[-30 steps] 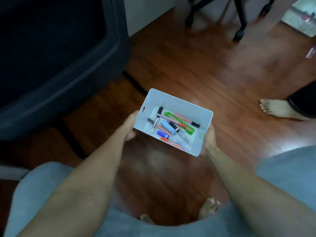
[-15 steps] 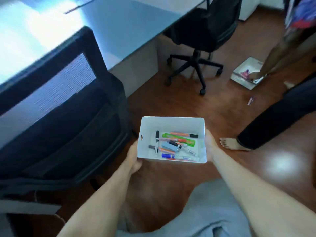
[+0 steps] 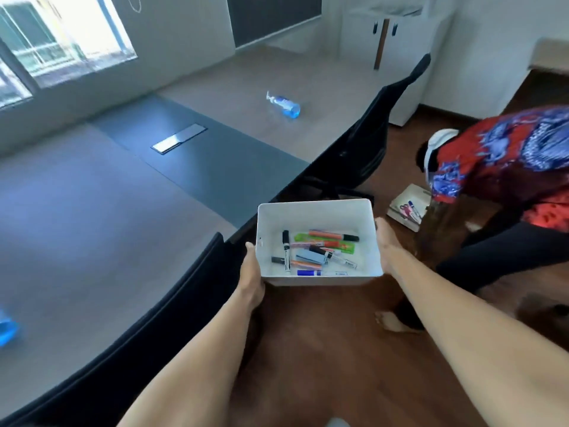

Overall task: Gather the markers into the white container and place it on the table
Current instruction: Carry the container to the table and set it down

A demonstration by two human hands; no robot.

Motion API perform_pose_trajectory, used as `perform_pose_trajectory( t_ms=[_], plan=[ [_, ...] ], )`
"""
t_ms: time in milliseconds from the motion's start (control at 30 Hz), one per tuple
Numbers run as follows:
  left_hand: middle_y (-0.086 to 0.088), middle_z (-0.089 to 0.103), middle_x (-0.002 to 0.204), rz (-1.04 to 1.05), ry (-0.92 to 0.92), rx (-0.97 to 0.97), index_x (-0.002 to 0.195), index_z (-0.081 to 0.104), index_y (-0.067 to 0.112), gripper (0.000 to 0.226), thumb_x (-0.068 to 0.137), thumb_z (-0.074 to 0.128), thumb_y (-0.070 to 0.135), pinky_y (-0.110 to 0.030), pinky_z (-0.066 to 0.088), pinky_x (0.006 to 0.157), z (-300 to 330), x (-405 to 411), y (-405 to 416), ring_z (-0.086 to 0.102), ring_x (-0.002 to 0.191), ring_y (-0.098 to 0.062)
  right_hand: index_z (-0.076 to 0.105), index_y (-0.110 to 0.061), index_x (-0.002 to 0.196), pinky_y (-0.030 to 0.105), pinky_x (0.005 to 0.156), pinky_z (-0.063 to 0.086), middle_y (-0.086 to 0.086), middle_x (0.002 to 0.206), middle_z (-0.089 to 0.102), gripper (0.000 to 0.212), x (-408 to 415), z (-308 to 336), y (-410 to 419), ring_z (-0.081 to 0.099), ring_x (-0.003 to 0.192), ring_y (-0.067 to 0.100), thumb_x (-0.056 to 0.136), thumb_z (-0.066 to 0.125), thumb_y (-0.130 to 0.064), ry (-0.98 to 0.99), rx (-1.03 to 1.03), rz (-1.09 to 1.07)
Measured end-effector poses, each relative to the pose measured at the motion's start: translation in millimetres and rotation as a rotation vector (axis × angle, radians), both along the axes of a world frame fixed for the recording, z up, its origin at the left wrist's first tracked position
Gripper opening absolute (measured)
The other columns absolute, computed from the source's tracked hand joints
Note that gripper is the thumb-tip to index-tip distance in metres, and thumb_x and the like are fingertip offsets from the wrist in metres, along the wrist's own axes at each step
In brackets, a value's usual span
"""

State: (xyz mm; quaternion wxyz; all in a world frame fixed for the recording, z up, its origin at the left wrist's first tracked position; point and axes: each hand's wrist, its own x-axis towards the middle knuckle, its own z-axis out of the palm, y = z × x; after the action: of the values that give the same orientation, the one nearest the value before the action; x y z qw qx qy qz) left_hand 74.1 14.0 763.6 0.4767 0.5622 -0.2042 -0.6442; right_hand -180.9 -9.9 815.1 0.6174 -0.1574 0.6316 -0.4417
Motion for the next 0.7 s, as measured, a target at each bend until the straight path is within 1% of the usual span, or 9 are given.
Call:
perform_pose_trajectory(
  t_ms=[133, 200, 267, 300, 367, 433, 500, 633, 700],
  plan=[
    [-0.008, 0.079, 0.1, 0.016, -0.047, -0.054, 0.112, 0.071, 0.018, 0.065, 0.104, 0.018, 0.054, -0.04, 0.057, 0.085, 73.5, 2.9, -30.5, 0.074, 0.09, -0.028, 0.05, -0.015, 0.044, 0.032, 0.061, 0.046, 0.011, 0.055, 0.056, 0.05, 0.2, 68.4, -31.2, 0.056, 0.048, 0.026, 0.09, 0.04, -0.032, -0.023, -0.156, 0.065],
    [-0.008, 0.08, 0.093, 0.044, -0.057, -0.059, 0.111, 0.072, 0.016, 0.066, 0.104, 0.019, 0.055, -0.041, 0.057, 0.086, 101.3, 11.7, -41.1, 0.072, 0.088, -0.03, 0.064, -0.015, 0.06, 0.04, 0.074, 0.053, 0.016, 0.075, 0.065, 0.041, 5.3, 92.4, -41.8, 0.064, 0.065, 0.032, 0.088, 0.048, -0.039, -0.02, -0.171, 0.103],
    [-0.012, 0.078, 0.103, 0.057, -0.031, -0.081, 0.111, 0.072, 0.016, 0.067, 0.102, 0.021, 0.058, -0.046, 0.055, 0.094, 127.4, 22.7, -52.1, 0.071, 0.095, -0.032, 0.067, -0.015, 0.079, 0.042, 0.081, 0.055, 0.018, 0.091, 0.069, 0.038, 14.3, 112.1, -55.2, 0.065, 0.078, 0.035, 0.091, 0.047, -0.044, -0.058, -0.211, 0.12],
    [-0.013, 0.077, 0.104, 0.057, -0.022, -0.1, 0.111, 0.072, 0.015, 0.068, 0.101, 0.02, 0.059, -0.047, 0.054, 0.096, 139.9, 31.0, -57.5, 0.07, 0.097, -0.033, 0.067, -0.015, 0.083, 0.04, 0.08, 0.056, 0.017, 0.092, 0.07, 0.038, 23.1, 124.2, -60.6, 0.065, 0.08, 0.035, 0.093, 0.045, -0.044, -0.082, -0.226, 0.145],
    [-0.007, 0.079, 0.088, 0.062, -0.033, -0.15, 0.101, 0.071, 0.016, 0.067, 0.103, 0.019, 0.057, -0.039, 0.056, 0.08, 162.6, 51.0, -62.6, 0.07, 0.086, -0.027, 0.067, -0.014, 0.083, 0.039, 0.073, 0.059, 0.015, 0.083, 0.073, 0.039, 45.3, 148.5, -66.2, 0.064, 0.079, 0.034, 0.096, 0.04, -0.04, -0.126, -0.253, 0.215],
    [-0.001, 0.077, 0.076, 0.084, -0.05, -0.206, 0.093, 0.068, 0.02, 0.062, 0.104, 0.018, 0.055, -0.032, 0.051, 0.066, 178.8, 75.0, -67.4, 0.067, 0.076, -0.021, 0.067, -0.014, 0.083, 0.044, 0.084, 0.057, 0.016, 0.086, 0.073, 0.036, 68.2, 165.0, -76.0, 0.064, 0.084, 0.035, 0.096, 0.04, -0.034, -0.129, -0.291, 0.253],
    [0.0, 0.076, 0.083, 0.091, -0.045, -0.256, 0.096, 0.068, 0.022, 0.06, 0.105, 0.018, 0.054, -0.03, 0.05, 0.065, 191.4, 102.4, -69.7, 0.067, 0.078, -0.019, 0.068, -0.015, 0.087, 0.051, 0.099, 0.048, 0.018, 0.097, 0.07, 0.032, 93.8, 175.4, -85.7, 0.065, 0.091, 0.035, 0.093, 0.042, -0.031, -0.128, -0.321, 0.299],
    [0.002, 0.075, 0.095, 0.133, -0.055, -0.321, 0.1, 0.069, 0.027, 0.056, 0.104, 0.021, 0.055, -0.029, 0.052, 0.069, 205.3, 169.5, -72.6, 0.071, 0.083, -0.015, 0.068, -0.016, 0.074, 0.041, 0.083, 0.052, 0.007, 0.077, 0.07, 0.037, 157.3, 188.6, -112.8, 0.069, 0.072, 0.028, 0.095, 0.04, -0.028, -0.163, -0.389, 0.415],
    [0.003, 0.077, 0.096, 0.14, -0.071, -0.332, 0.102, 0.07, 0.028, 0.057, 0.104, 0.021, 0.057, -0.028, 0.052, 0.071, 211.0, 205.9, -74.0, 0.072, 0.084, -0.014, 0.07, -0.018, 0.082, 0.046, 0.093, 0.051, 0.007, 0.087, 0.071, 0.033, 194.9, 190.6, -127.1, 0.069, 0.085, 0.03, 0.093, 0.044, -0.034, -0.149, -0.409, 0.464]
  ],
)
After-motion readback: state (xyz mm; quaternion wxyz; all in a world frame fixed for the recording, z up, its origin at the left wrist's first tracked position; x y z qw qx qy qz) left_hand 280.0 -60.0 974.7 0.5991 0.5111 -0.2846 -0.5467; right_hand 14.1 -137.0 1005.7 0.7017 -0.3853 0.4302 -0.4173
